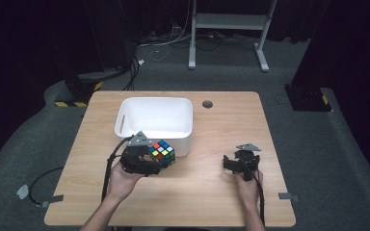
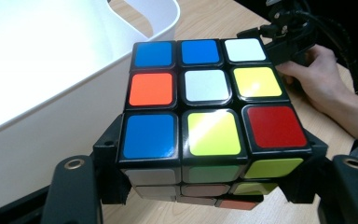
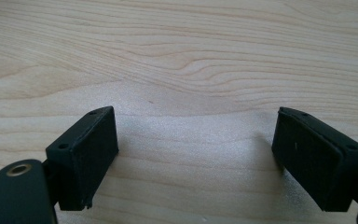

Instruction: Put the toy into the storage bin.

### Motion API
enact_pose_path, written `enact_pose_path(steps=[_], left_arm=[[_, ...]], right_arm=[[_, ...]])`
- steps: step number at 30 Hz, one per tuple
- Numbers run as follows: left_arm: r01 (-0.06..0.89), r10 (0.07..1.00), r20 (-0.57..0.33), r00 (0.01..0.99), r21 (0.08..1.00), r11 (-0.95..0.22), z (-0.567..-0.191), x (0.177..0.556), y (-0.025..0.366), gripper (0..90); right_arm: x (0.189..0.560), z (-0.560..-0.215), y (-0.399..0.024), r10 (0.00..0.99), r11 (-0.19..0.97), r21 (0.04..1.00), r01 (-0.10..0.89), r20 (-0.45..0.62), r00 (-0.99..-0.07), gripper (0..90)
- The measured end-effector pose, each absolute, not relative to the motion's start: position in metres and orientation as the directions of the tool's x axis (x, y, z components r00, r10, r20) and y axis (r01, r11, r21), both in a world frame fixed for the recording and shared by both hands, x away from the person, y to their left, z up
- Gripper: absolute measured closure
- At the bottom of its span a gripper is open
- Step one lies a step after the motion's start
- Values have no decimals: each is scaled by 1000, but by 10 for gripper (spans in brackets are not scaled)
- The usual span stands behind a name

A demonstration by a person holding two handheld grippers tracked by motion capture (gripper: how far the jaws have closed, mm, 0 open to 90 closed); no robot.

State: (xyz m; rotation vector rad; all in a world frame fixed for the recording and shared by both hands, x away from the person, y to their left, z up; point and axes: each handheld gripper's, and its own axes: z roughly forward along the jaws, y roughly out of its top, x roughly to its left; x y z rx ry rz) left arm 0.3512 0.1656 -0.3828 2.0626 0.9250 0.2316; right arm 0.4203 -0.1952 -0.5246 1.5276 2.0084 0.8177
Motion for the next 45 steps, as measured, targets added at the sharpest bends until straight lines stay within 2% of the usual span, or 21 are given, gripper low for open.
enact_pose_path(steps=[4, 45], left_arm=[[544, 677, -196, 710, 763, -349, -381, 354, 169, 334], [517, 708, -156, 689, 790, -329, -353, 368, 182, 334]], right_arm=[[420, -525, -195, 966, 197, 710, 676, -21, -258, 141], [420, -525, -195, 966, 196, 710, 676, -21, -258, 142]])
